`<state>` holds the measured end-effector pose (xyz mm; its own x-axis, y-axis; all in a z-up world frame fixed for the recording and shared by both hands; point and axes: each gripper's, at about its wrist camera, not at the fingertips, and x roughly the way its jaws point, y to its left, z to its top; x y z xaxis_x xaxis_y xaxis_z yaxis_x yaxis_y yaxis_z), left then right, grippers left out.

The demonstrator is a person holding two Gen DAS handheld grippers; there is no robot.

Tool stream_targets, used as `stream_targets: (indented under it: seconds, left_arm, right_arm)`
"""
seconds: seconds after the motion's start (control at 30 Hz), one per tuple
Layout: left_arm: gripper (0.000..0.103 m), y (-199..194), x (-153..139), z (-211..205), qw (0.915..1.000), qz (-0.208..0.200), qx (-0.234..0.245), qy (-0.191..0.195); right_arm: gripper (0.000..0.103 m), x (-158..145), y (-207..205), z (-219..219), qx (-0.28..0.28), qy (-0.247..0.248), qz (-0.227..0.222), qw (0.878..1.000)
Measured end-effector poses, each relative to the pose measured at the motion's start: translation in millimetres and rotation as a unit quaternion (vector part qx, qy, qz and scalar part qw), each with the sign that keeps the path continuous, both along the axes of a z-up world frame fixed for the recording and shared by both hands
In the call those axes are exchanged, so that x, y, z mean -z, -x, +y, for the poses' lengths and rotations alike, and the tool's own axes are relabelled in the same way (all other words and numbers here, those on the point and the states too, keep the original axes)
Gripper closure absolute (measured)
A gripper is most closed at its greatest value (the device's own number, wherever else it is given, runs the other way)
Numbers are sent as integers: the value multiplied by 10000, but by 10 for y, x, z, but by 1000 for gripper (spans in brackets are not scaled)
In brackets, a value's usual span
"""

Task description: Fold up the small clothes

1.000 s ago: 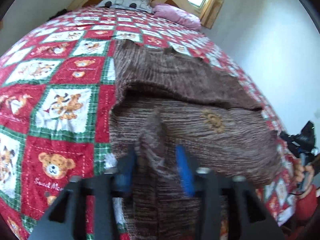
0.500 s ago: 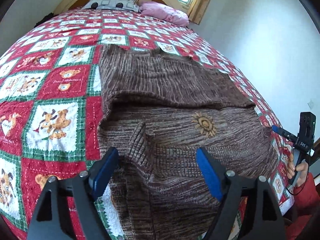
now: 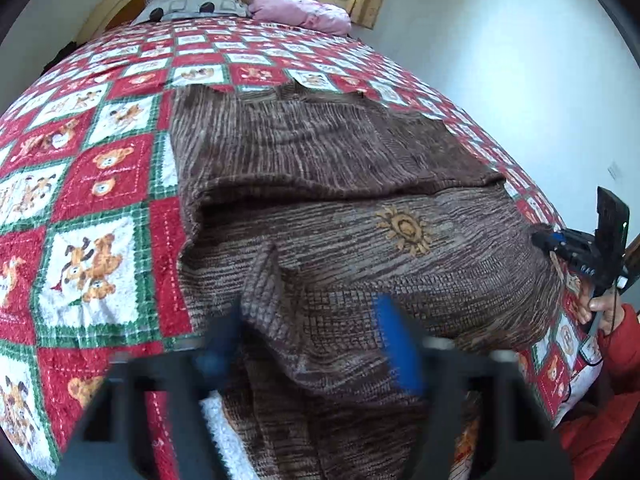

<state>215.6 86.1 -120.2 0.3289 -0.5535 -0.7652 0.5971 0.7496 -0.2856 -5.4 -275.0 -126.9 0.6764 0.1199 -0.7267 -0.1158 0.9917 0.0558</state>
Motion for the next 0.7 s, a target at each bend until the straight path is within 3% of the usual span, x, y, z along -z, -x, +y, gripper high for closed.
stream_targets:
  seconds: [0.03,0.1,0.23,0.3,0.4,0.53,0.7]
  left_arm:
    - [93,5,-10,13,10000,13,-75,-31]
    - [92,17,-64,79,9997,34,-207,154]
    - [92,176,-351,248,9962,-353,-370,702]
    - [92,236,-467,290,9942,-550,-446,807]
    - [92,281,-626,346,9911,-706,-566,979]
    - [92,317,-676,360,9890,-846,-664,1011]
    - [92,405,-637,405,9865,-879,-776,1141]
  right_arm:
    - [90,-30,19,-34,71,-145,-25,9999]
    - [90,-143,65,-79,169,-460,-163,9987]
    - [90,-426,119,-80,214,-758,-524,9955]
    - [98,-541,122,-62,174,-852,-655,9941]
    - [98,-691,119,-105,154,-1229,-830,9888]
    - [98,-686,111,-92,330,-802,-823,9928]
    - [98,-586,197,-197,437,-905,-733,9922]
